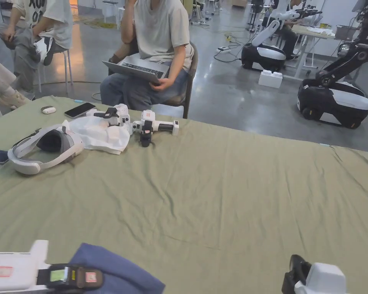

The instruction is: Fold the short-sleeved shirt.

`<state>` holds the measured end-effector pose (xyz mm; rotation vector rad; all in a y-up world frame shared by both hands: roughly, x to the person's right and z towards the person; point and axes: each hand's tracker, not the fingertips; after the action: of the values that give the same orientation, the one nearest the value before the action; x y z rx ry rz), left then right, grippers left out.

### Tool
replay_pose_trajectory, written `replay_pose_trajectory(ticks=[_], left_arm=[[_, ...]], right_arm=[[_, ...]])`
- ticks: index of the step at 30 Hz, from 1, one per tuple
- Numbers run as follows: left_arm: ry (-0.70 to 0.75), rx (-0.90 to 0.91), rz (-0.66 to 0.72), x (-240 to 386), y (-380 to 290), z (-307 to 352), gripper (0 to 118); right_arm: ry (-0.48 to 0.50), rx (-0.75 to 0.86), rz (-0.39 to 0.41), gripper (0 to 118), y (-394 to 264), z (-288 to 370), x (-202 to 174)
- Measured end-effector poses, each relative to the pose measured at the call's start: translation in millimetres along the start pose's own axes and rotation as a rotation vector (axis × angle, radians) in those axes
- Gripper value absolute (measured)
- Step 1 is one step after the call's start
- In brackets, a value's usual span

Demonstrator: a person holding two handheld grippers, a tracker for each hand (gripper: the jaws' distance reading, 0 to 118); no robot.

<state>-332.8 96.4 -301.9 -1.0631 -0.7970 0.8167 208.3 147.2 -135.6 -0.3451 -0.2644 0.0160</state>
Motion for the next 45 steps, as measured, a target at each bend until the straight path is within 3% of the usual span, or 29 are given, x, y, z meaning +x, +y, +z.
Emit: replay_pose_trajectory(ticks=[9,13,14,15,18,21,23,25,30,36,39,45], left_arm=[[0.182,0.11,0.025,-18.0,66.0,114.9,19],[0.355,0.11,0.044,-26.6,74.5,131.6,19],[0.47,0.034,-0.04,-24.5,72.9,124.8,19],[0.509,-0.012,-0.031,-26.6,73.3,122.9,19],[0.484,0.04,0.04,-25.1,72.4,126.4,20],[0.58,0.051,-0.019,-25.7,76.3,128.6,35],[0.679,0.031,-0.043,-21.1,73.7,125.6,69],[0.764,0.041,-0.066,-19.4,71.1,129.0,78],[0.932,0.135,-0.125,-3.6,58.4,142.3,78],[1.222,0.212,-0.324,15.8,34.2,140.4,78],[1.186,0.257,-0.387,17.5,18.0,127.8,76],[0.993,0.418,-0.569,53.7,-32.7,63.8,60]], right_arm=[[-0.047,0.044,-0.018,0,31.2,-3.3,22.1],[-0.051,0.033,-0.016,0,30.0,-3.7,21.8],[-0.051,0.028,-0.015,0,29.2,-3.8,21.6],[-0.051,0.024,-0.014,0,27.4,-4.0,21.3],[-0.052,0.012,-0.009,0,23.9,-4.5,21.0],[-0.051,0.002,-0.008,0,19.1,-6.2,21.1],[-0.048,-0.007,-0.007,0,17.4,-8.3,21.3],[-0.041,-0.012,-0.01,0,16.0,-9.4,20.8],[-0.025,-0.018,-0.014,0,13.0,-11.8,18.6],[-0.005,-0.025,-0.025,0,8.7,-13.6,15.3],[0.004,-0.026,-0.031,0,5.5,-15.4,14.4],[0.015,-0.023,-0.046,0,5.4,-19.4,14.1]])
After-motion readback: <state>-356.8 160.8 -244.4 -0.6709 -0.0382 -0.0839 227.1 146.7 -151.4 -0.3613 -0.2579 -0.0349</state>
